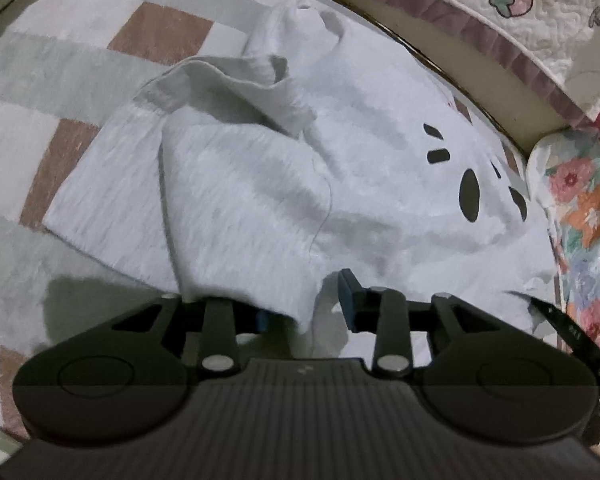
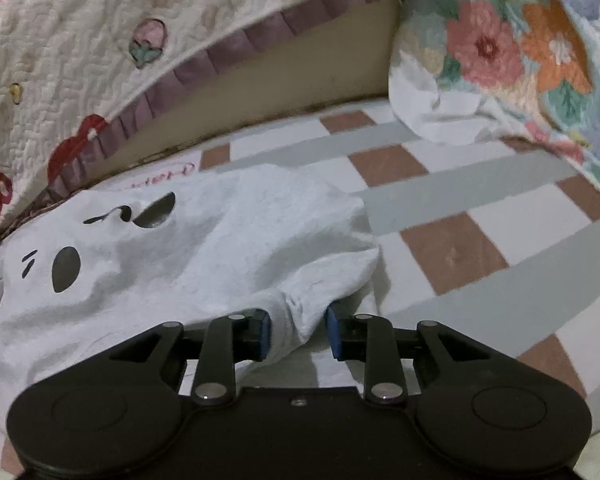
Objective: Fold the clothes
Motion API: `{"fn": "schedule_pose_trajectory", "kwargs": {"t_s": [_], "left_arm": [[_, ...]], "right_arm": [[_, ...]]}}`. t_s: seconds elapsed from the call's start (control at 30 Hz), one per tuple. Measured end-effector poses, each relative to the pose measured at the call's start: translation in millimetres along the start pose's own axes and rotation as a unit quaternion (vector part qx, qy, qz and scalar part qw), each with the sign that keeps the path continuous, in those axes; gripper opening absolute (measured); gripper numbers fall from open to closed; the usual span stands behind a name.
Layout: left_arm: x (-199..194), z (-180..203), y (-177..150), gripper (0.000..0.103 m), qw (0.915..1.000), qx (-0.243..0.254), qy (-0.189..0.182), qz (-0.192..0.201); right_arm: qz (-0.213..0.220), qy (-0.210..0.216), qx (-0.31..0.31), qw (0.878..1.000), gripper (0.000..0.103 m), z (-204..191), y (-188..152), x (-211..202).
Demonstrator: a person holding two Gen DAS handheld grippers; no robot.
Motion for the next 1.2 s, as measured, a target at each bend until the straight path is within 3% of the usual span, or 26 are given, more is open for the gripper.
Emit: {"fn": "schedule_pose_trajectory", "kwargs": {"t_s": [0.03,0.13,0.17,0.2,0.23,0.27,0.37,0.47,0.57,0.7,0.83,0.97,1.03,1.2], "left_arm": [[0,0,2,0.034,1.0,0.006,0.005,0.006],[3,5,7,0.033,0.9981,0.043,0.039,0.022],[2,7,8,0.029,0.9959,0.067,0.056,0.024],[-2,10,9,0.015,0.9925,0.092,0.073,0.034],[-6,13,11,0.009,0.9881,0.116,0.091,0.043],[-17,17,15,0.005,0.989,0.109,0.079,0.061],[-54,26,30,0.005,0.9889,0.082,0.03,0.121],[-84,25,47,0.005,0.9832,0.064,-0.002,0.171],[-80,11,56,0.005,0.9842,0.047,-0.006,0.171],[-55,-11,56,0.005,0.9899,-0.003,-0.01,0.141],[-47,-17,56,0.005,0.9916,0.002,0.016,0.129],[-61,-16,61,0.005,0.989,0.011,0.014,0.147],[-68,-15,64,0.005,0.9876,0.015,0.013,0.155],[-54,9,69,0.004,0.9774,0.133,0.081,0.143]], "right_arm": [[0.005,0.001,-0.003,1.0,0.009,-1,3,-2],[0.022,0.004,-0.013,1.0,0.009,-3,12,-8],[0.027,0.005,-0.017,0.999,0.009,-4,16,-10],[0.035,0.009,-0.016,0.999,0.009,-5,20,-14],[0.045,0.013,-0.013,0.999,0.009,-7,26,-18],[0.054,0.018,-0.011,0.998,0.009,-10,31,-23],[0.077,0.034,-0.002,0.996,0.009,-16,47,-38],[0.087,0.084,0.047,0.991,0.009,-20,73,-64],[0.106,0.096,0.022,0.989,0.009,-34,96,-80],[0.089,0.074,-0.032,0.993,0.009,-44,88,-62],[0.064,0.098,0.049,0.992,0.009,-39,66,-57],[0.101,0.077,-0.028,0.992,0.009,-50,76,-77],[0.107,0.081,-0.017,0.991,0.009,-44,85,-83],[0.096,0.091,0.015,0.991,0.009,-26,74,-90]]}}
Point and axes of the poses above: each gripper's, at about its wrist camera, not at the fingertips, and x roughly the way its jaws point, z to its right, y to its top, the point moved 8 cm from there along x, roughly the way its jaws point, and after that the axes turned 14 degrees about -y, right-handed, at the moved point
